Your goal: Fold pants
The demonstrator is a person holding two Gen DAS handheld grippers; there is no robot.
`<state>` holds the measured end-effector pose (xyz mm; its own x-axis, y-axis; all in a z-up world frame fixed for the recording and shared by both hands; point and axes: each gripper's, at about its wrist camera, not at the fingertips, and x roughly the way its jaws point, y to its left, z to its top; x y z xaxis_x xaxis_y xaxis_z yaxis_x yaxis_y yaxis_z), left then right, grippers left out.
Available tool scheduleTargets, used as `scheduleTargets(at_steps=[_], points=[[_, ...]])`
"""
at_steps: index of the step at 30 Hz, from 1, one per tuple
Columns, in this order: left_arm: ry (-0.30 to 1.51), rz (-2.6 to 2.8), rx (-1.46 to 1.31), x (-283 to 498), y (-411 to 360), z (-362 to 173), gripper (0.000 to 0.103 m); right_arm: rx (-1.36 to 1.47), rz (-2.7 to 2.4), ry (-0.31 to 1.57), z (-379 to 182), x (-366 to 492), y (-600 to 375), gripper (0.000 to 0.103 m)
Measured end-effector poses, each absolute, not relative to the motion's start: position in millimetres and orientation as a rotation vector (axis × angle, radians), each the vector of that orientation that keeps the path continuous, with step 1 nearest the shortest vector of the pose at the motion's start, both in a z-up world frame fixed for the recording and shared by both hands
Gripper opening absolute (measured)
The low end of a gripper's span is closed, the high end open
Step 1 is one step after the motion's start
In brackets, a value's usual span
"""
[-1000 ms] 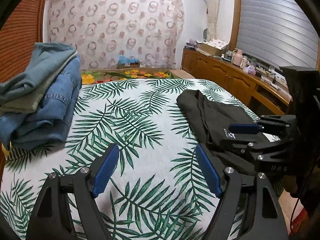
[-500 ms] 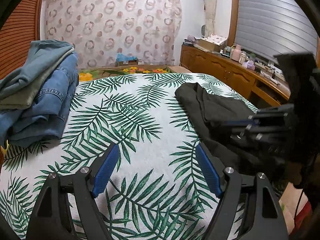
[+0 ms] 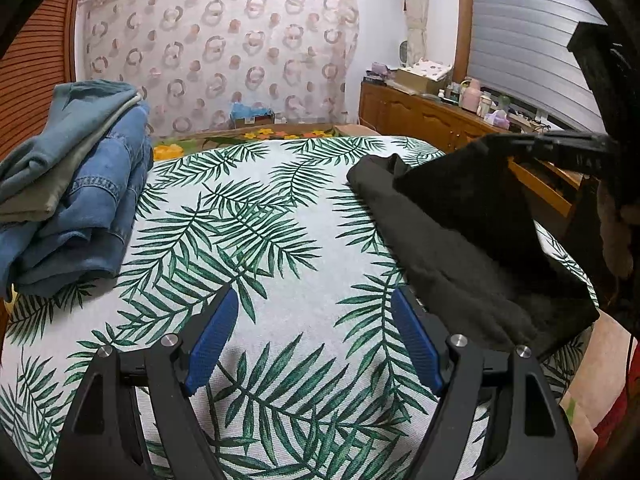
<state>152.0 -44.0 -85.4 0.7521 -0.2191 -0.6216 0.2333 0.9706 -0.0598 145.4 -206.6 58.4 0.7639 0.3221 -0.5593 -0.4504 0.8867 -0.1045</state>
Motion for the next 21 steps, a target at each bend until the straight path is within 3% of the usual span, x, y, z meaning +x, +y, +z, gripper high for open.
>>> scheduleTargets(at_steps=[21], points=[[0.685, -0.250, 0.029, 155, -44, -87, 0.079, -0.294, 0.143, 0.687, 27, 201, -232, 0.003]])
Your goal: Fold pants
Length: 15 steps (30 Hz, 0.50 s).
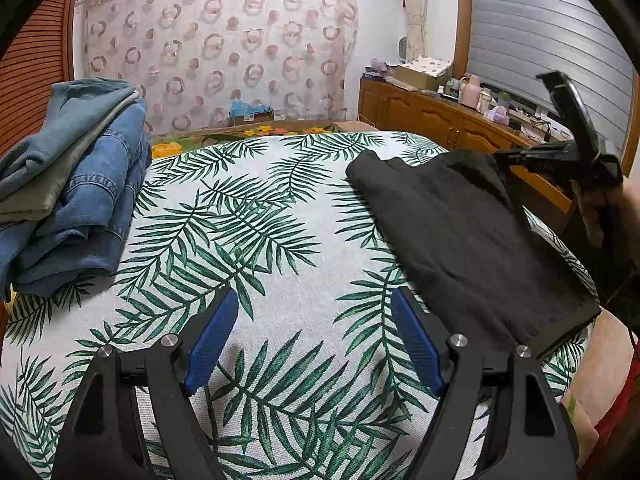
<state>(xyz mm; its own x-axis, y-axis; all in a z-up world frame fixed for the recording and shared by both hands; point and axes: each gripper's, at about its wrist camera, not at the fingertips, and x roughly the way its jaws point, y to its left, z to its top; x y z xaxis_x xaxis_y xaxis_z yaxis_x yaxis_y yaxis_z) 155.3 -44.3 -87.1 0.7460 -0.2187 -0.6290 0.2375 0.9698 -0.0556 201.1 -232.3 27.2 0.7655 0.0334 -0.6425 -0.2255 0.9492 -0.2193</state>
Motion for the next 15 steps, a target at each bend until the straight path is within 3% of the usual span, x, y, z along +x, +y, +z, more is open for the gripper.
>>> scheduleTargets(at_steps=[9, 15], points=[[0.687, -0.250, 0.031, 155, -45, -87, 0.079, -0.233, 0.153, 0.684, 32, 199, -254, 0.005], [0.693, -0.252, 0.036, 156, -45, -88, 0.079, -0.219, 0.143, 0.670, 30, 186, -262, 0.027]])
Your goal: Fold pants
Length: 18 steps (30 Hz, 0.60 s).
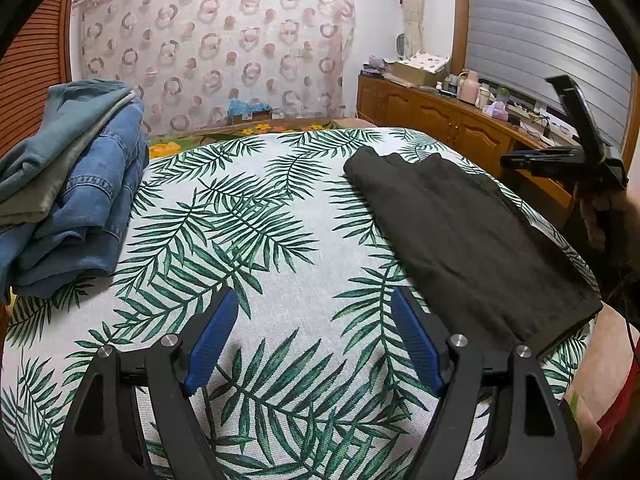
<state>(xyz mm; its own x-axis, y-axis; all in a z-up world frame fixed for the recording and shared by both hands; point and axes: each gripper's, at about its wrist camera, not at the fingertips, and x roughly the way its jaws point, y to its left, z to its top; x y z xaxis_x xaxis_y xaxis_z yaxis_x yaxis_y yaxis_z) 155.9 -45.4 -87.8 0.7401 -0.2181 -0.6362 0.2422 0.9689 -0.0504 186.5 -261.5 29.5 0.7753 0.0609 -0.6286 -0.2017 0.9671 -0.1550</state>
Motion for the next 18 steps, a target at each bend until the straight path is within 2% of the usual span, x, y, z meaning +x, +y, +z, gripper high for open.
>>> scheduleTargets(at_steps=[12, 16, 18], points=[[0.706, -0.252, 0.067, 156, -49, -89, 0.079, -0.073, 0.289, 0.668, 17, 97, -263, 0.029], [0.700, -0.262, 0.076, 149, -53, -85, 0.079, -0.129, 0.259, 0.685, 1, 79, -257, 0.038], [0.713, -0.286, 0.055, 145, -56, -82, 0.079, -0.159, 0.231, 0.697, -7, 78, -255, 0.039]])
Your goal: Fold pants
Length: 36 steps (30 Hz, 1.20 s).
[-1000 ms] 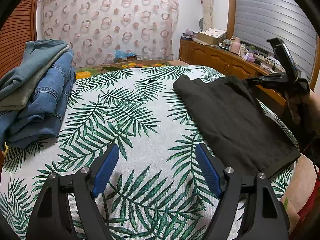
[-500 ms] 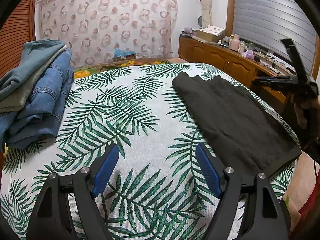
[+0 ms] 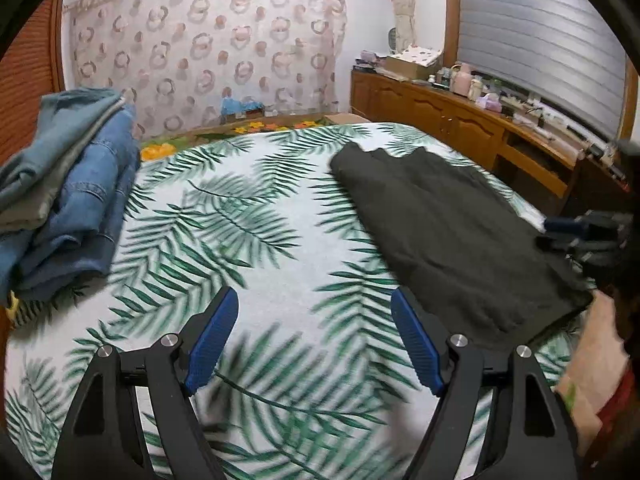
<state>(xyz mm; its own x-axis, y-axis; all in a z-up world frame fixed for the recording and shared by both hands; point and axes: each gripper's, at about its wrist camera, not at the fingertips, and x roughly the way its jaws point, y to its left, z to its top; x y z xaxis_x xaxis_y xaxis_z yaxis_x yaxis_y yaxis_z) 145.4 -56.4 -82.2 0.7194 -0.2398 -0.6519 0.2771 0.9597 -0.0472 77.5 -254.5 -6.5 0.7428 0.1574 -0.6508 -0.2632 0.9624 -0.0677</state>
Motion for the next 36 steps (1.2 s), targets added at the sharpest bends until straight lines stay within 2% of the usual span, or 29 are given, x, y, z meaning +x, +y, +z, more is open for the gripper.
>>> scheduleTargets(at_steps=[4, 9, 17, 29, 36], points=[[0.720, -0.313, 0.089, 134, -70, -78, 0.079, -0.141, 0.216, 0.727, -18, 83, -261, 0.039], [0.722, -0.397, 0.091, 123, -88, -70, 0.079, -0.131, 0.206, 0.703, -19, 79, -264, 0.046], [0.762, -0.438, 0.154, 123, -121, -79, 0.079, -0.091, 0.192, 0.661, -31, 77, -265, 0.063], [0.826, -0.438, 0.124, 127, -123, -102, 0.079, -0.081, 0.225, 0.687, -29, 78, -268, 0.065], [0.795, -0.436, 0.126, 122, -124, -105, 0.079, -0.033, 0.250, 0.665, -25, 36, -275, 0.062]])
